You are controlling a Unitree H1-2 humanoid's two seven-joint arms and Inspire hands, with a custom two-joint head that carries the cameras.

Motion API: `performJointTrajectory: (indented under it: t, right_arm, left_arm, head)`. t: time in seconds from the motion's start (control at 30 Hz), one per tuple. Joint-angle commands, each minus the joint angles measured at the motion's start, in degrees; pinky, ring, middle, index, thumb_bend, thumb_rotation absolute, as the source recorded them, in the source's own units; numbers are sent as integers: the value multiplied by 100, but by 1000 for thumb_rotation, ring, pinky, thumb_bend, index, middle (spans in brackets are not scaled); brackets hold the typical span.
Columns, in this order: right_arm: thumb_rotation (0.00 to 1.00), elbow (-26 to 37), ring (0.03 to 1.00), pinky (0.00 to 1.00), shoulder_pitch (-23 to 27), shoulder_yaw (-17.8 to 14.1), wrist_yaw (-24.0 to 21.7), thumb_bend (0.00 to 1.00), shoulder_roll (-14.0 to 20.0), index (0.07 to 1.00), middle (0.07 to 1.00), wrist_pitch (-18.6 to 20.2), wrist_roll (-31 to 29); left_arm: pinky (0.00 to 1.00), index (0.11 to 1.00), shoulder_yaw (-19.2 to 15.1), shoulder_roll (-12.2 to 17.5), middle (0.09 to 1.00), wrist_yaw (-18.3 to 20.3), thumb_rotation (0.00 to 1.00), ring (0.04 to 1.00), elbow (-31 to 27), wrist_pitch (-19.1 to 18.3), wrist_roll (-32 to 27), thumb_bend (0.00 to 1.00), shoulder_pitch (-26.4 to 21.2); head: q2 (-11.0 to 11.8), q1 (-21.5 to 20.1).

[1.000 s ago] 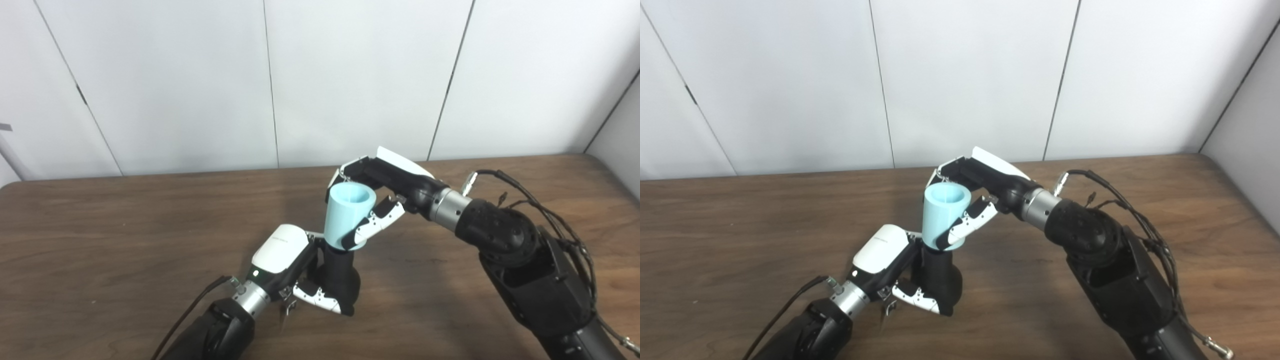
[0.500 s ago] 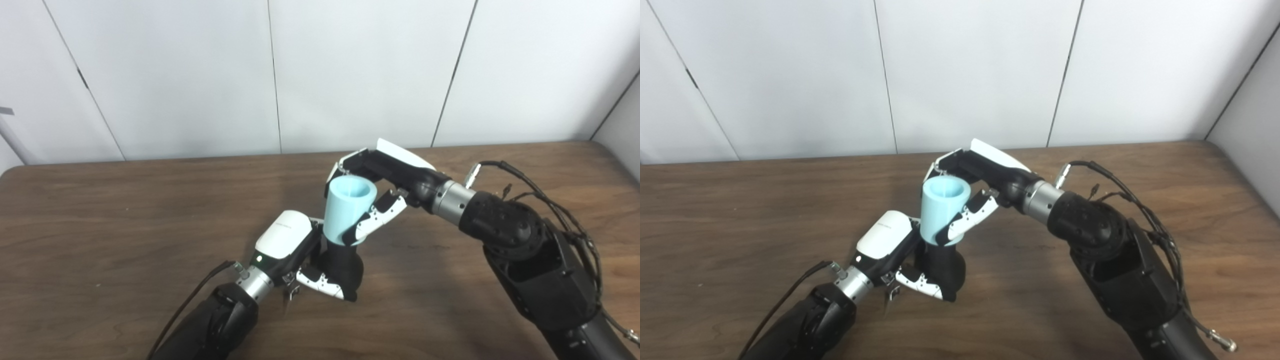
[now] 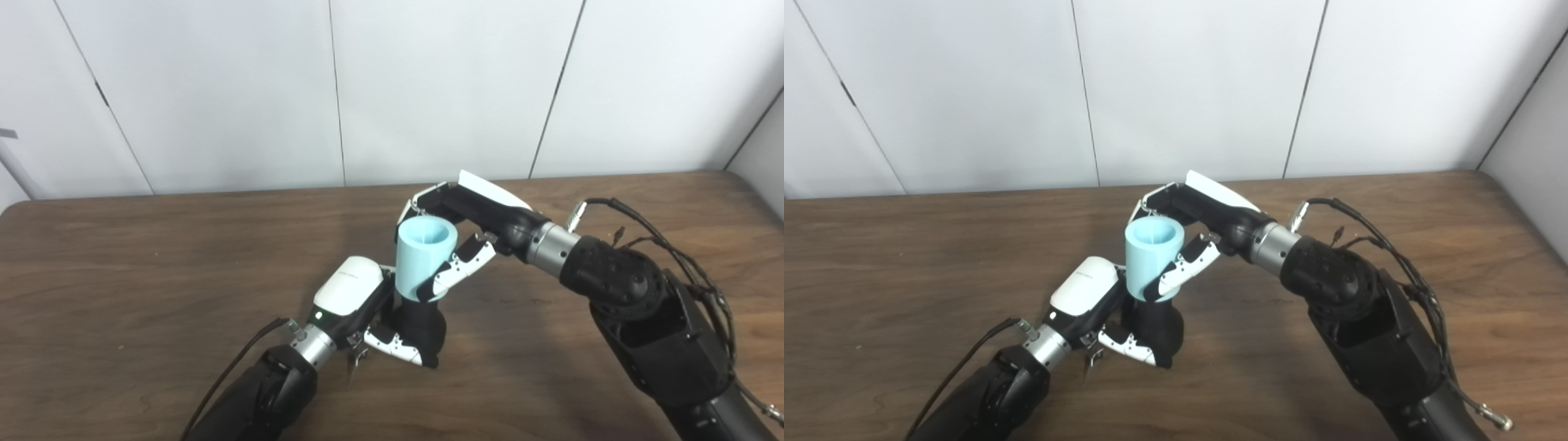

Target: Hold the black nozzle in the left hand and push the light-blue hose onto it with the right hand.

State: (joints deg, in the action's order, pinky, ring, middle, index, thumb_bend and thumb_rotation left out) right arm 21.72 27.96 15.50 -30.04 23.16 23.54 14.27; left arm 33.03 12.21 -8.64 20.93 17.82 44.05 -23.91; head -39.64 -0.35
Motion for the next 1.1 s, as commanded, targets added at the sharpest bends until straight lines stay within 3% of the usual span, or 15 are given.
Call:
performJointTrajectory:
  t: [0.0, 0.13, 0.33, 1.07]
  right_arm:
    - [0, 114, 408, 330, 47, 33, -6, 517, 34, 521, 479, -239, -31]
    - [0, 67, 409, 332, -6, 80, 35, 517, 125, 518, 487, -499, 126]
    - [0, -193, 406, 331, -212, 78, 266, 518, 156, 508, 485, -1379, 287]
    - [0, -892, 403, 329, -567, 36, 603, 516, -16, 528, 477, -2300, 270]
  left_arm:
    - [339, 499, 283, 12, 439, 473, 0, 403, 328, -246, 228, 525, 443]
    - [333, 500, 271, 15, 433, 508, 0, 397, 294, -262, 200, 525, 445]
    - [324, 502, 272, 32, 428, 558, 0, 390, 240, -306, 199, 524, 444]
    - [312, 499, 288, 90, 435, 498, 0, 380, 106, -313, 189, 525, 505]
  head:
    - [0, -1]
    - [-30, -1]
    - [-31, 6]
    - [-103, 24]
